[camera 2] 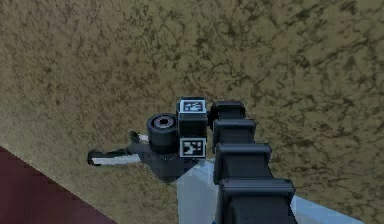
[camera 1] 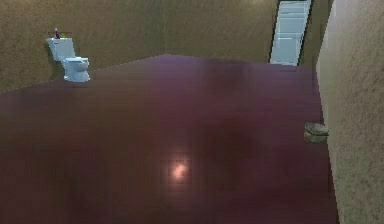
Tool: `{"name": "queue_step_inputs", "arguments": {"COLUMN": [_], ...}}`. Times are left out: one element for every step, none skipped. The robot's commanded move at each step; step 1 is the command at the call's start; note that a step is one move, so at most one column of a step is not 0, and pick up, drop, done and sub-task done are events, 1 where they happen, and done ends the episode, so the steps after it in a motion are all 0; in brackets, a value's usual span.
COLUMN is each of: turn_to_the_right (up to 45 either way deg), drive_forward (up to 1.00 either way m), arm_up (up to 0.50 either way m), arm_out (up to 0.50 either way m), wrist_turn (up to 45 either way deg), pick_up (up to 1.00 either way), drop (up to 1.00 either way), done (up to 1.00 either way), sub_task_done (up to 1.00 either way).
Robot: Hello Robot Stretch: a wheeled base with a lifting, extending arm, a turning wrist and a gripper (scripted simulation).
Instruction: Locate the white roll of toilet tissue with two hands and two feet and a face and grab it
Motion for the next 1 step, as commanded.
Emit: {"name": "queue_step_inputs", "arguments": {"turn_to_the_right": [0.0], "drive_forward": [0.00], "arm_up": [0.00], "arm_out": [0.00], "wrist_turn": [45.0], "pick_up": [0.00], "drop": [0.00], "done": [0.00], "sub_task_done": [0.00]}}
